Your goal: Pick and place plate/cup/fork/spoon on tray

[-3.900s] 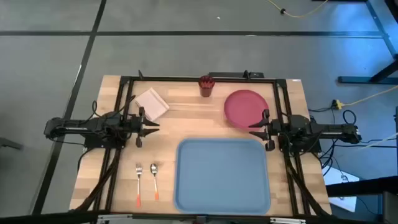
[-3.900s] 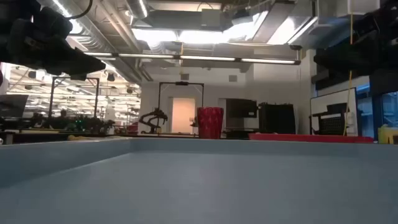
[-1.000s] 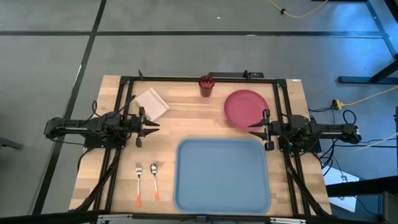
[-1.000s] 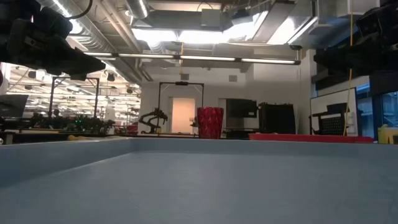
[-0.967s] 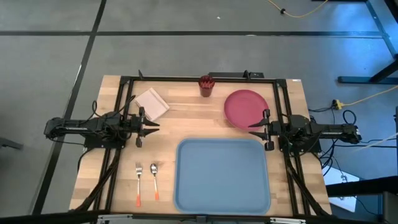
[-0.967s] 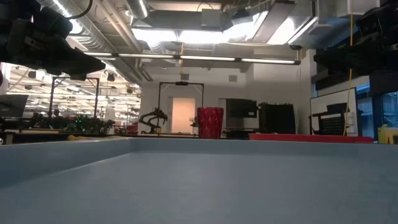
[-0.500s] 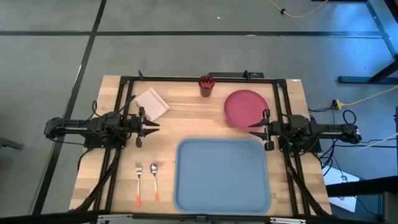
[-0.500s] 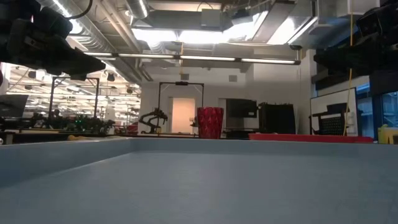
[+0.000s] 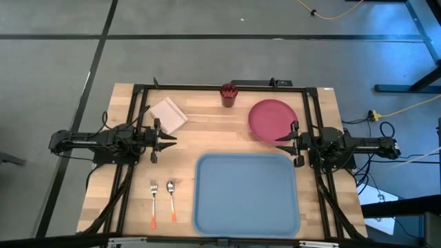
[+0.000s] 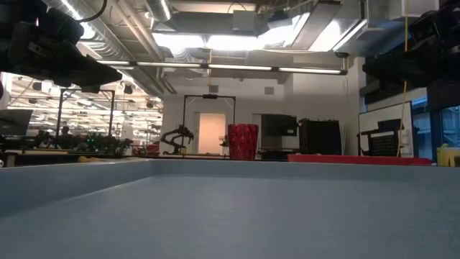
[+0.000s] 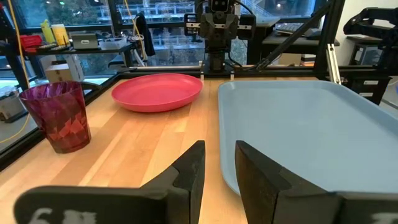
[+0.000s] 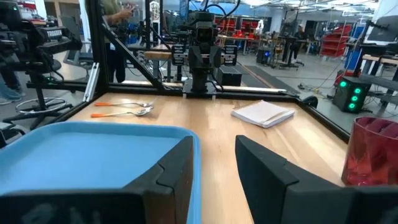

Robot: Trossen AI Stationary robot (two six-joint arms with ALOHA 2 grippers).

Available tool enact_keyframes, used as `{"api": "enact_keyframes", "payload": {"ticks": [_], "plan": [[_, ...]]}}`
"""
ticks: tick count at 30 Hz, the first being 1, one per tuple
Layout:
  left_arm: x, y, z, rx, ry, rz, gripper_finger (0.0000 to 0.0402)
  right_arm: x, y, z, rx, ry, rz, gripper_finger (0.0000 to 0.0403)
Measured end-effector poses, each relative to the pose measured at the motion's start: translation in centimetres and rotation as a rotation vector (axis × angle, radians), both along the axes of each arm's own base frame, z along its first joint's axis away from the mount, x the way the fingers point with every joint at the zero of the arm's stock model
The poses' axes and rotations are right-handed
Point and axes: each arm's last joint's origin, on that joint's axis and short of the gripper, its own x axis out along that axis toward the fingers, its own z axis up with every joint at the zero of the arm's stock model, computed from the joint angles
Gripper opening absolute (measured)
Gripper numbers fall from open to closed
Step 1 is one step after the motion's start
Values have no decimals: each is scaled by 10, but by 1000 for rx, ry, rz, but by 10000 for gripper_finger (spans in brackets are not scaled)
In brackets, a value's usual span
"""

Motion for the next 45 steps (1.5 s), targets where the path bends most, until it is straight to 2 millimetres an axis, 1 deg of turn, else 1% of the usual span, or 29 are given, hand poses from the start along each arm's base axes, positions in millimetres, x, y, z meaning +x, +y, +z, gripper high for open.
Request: {"api": "enact_keyframes", "payload": {"ticks": [7,12,24,30,37,40,45], "plan": [[0,0,0,0,0,0,82,0,0,0,-6,0,0,125],[0,0,0,0,0,0,82,0,0,0,-68,-2,-1,125],[0,0,0,0,0,0,82,0,0,1,-64,-12,-1,125],[0,0,0,0,0,0,82,0,0,1,-20,-10,-1,125],[0,0,0,0,0,0,82,0,0,0,77,3,-1,125],[0,0,0,0,0,0,82,0,0,0,65,2,-1,125],[0,0,0,0,0,0,82,0,0,0,-32,0,-2,125]]}}
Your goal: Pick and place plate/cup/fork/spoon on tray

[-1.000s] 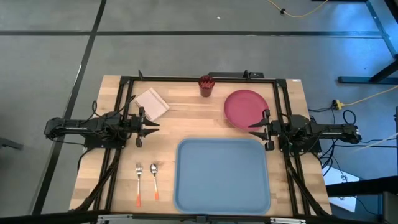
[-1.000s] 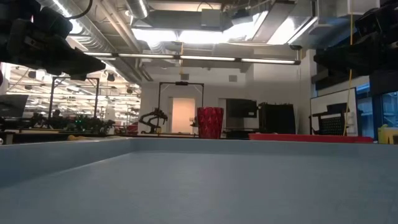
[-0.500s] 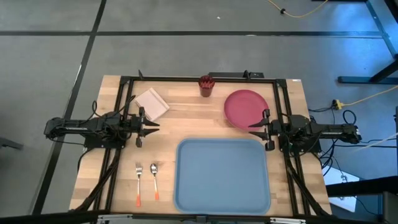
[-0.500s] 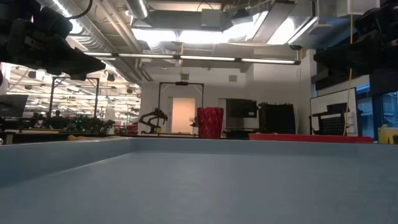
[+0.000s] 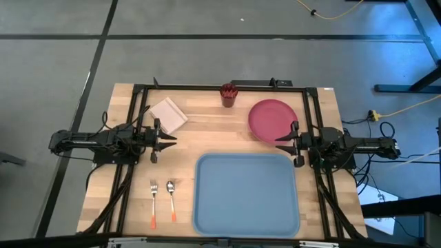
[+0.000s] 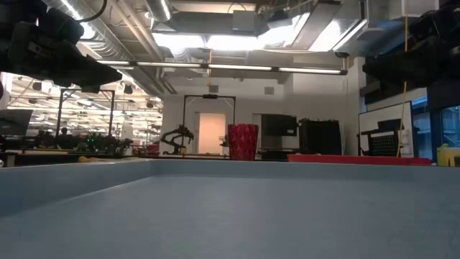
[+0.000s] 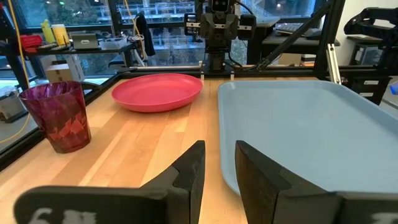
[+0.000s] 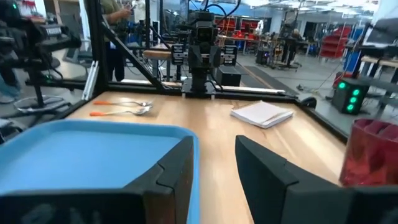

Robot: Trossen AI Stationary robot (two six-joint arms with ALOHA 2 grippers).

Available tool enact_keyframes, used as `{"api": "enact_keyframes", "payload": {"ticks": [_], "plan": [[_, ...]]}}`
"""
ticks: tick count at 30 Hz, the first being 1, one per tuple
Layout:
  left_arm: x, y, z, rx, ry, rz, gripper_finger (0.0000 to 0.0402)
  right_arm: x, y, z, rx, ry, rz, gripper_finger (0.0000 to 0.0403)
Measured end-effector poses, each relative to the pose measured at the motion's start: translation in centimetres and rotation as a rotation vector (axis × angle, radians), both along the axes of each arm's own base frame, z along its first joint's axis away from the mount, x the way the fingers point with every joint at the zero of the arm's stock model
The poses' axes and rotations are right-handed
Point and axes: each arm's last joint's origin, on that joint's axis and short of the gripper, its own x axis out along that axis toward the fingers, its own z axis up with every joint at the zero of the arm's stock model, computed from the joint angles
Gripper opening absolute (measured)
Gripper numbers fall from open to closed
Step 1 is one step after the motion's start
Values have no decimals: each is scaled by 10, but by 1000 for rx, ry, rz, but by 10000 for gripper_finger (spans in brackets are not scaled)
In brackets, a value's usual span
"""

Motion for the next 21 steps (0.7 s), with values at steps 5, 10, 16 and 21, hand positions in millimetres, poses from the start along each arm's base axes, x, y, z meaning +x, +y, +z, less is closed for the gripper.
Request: {"api": "enact_keyframes", "payload": {"ticks": [5,10,16,21], "plan": [[0,0,0,0,0,0,82,0,0,0,95,2,1,125],[0,0,0,0,0,0,82,0,0,0,182,4,1,125],[0,0,0,0,0,0,82,0,0,0,205,5,1,125],[0,0,0,67,-3,-1,82,0,0,0,185,3,1,125]]}}
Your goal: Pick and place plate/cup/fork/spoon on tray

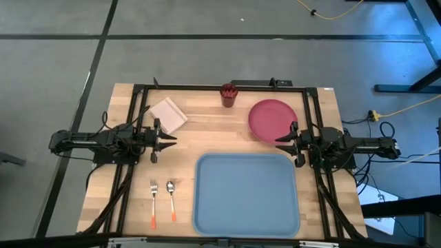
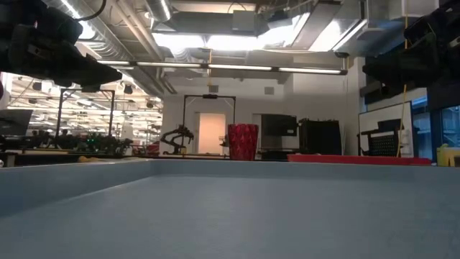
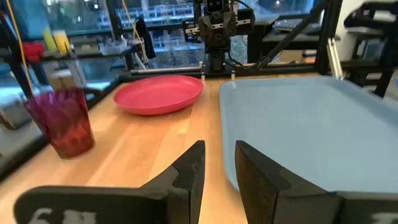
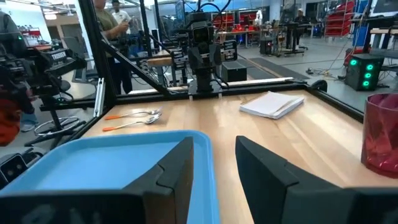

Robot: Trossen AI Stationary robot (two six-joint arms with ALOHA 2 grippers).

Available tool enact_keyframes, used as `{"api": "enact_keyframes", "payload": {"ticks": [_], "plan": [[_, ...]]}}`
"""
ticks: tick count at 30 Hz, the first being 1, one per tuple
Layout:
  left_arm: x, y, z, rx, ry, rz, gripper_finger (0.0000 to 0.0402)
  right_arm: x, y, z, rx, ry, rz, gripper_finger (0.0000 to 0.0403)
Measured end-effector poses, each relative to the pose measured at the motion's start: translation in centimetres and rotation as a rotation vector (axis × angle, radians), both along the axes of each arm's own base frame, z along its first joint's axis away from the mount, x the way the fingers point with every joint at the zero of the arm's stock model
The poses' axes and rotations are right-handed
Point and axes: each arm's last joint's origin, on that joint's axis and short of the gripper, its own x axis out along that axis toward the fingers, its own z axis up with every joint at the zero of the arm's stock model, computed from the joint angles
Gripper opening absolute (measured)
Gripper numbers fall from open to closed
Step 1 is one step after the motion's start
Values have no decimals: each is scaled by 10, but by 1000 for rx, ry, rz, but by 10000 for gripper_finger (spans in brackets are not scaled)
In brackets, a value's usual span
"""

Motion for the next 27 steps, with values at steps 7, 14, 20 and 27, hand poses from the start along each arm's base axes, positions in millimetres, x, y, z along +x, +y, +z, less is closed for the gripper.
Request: {"api": "enact_keyframes", "payload": {"ticks": [7,14,20,27], "plan": [[0,0,5,78,-52,-12,82,0,0,1,30,-12,0,125],[0,0,6,63,-61,-12,82,0,0,1,106,-7,0,125],[0,0,10,-111,-107,-12,82,0,0,1,104,-5,0,125],[0,0,11,-193,-127,-12,82,0,0,4,109,-35,3,125]]}}
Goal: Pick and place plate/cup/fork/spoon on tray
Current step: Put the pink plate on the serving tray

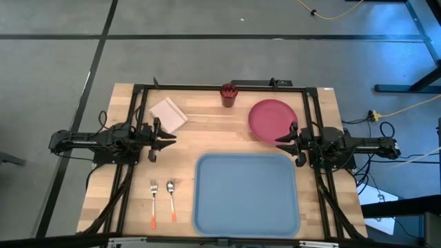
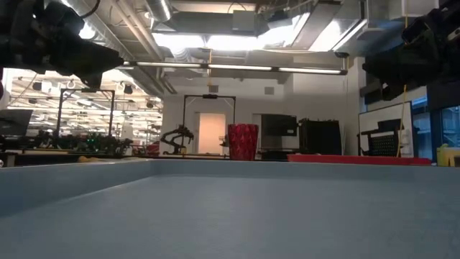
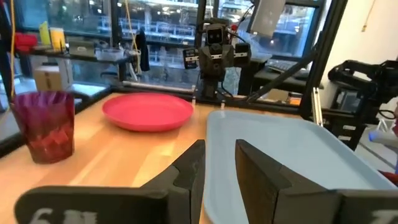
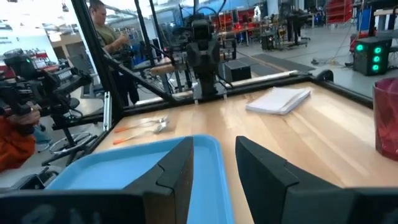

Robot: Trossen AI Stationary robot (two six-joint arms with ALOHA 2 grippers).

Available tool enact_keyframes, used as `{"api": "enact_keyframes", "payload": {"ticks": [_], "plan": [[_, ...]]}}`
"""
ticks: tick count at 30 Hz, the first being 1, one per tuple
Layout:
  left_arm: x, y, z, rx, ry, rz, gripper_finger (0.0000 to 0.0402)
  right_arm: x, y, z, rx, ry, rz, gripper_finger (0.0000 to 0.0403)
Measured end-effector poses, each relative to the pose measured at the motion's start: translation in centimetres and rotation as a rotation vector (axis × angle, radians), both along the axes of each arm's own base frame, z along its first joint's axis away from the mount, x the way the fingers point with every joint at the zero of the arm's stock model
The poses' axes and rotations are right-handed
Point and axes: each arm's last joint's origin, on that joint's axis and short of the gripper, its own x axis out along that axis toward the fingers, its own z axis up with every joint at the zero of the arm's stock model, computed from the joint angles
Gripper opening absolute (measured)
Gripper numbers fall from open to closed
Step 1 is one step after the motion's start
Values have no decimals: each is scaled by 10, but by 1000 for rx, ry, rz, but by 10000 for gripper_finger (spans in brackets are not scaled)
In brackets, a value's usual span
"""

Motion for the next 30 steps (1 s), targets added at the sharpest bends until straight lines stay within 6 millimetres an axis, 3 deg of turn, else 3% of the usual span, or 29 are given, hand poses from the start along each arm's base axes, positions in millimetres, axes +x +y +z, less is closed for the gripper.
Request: {"api": "enact_keyframes", "payload": {"ticks": [3,9,18,30], "plan": [[-1,0,10,97,-97,10,82,-1,1,13,18,-138,51,125],[-5,-2,29,126,-309,-49,82,-12,5,44,-72,-463,152,125],[20,-3,26,90,-107,-79,82,-1,2,48,-109,-346,46,125],[80,-1,46,167,131,-58,82,12,2,39,-33,-224,47,125]]}}
